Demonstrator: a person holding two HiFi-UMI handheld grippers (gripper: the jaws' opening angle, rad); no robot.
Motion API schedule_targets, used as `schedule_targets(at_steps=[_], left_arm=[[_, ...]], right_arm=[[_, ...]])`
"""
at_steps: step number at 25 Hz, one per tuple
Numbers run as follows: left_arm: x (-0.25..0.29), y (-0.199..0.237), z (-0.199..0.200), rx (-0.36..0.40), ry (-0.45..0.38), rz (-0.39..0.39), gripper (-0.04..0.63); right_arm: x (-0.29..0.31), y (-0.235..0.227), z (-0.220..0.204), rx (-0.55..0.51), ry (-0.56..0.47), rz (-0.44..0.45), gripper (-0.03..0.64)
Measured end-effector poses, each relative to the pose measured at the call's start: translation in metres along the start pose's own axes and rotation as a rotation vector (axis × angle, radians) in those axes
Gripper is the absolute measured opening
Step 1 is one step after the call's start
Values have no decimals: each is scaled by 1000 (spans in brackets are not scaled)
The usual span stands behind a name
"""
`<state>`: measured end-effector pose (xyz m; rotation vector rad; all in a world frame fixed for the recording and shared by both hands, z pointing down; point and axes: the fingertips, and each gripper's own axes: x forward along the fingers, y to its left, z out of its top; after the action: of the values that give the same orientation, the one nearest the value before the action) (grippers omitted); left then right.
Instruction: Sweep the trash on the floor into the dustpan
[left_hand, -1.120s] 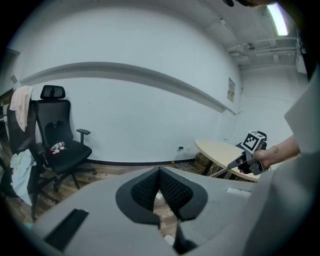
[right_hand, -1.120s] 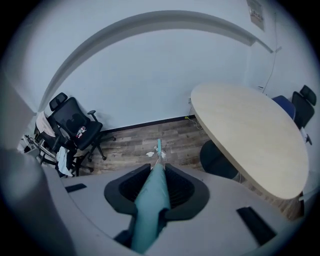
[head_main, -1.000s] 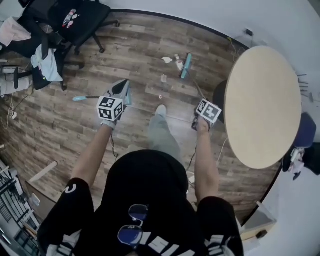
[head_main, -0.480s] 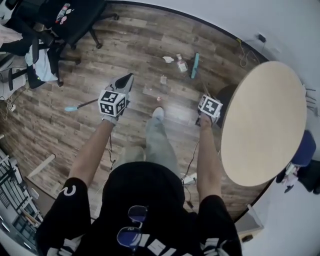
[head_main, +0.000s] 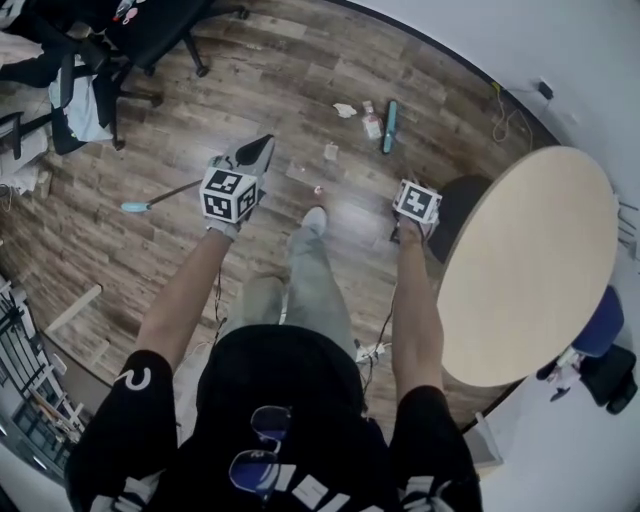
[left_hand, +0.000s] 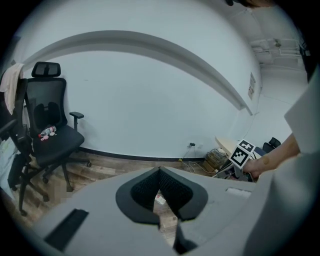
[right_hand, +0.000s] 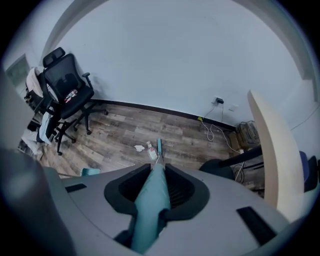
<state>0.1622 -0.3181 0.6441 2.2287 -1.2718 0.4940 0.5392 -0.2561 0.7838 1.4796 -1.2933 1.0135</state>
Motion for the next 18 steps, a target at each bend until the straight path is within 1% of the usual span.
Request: schedule_targets(at_steps=[1, 2, 5, 6, 11, 18], left_arm=[[-1, 1, -3, -5, 2, 4, -3], [-3, 3, -6, -9, 4, 9, -3], [-10, 9, -15, -20, 8, 28, -3], [-13, 12, -18, -25, 8, 35, -3], [-26, 29, -23, -49, -7, 71, -3], [-52, 58, -30, -85, -29, 145, -3]], right_arm=[[2, 16, 3, -11, -7, 51, 84], [3, 28, 6, -28, -13, 84, 84], [2, 30, 14, -129, -23, 12, 84], [2, 34, 16, -155, -29, 7, 84], [4, 65, 24, -256, -51, 19, 84], [4, 106, 32, -358, -73, 46, 84]])
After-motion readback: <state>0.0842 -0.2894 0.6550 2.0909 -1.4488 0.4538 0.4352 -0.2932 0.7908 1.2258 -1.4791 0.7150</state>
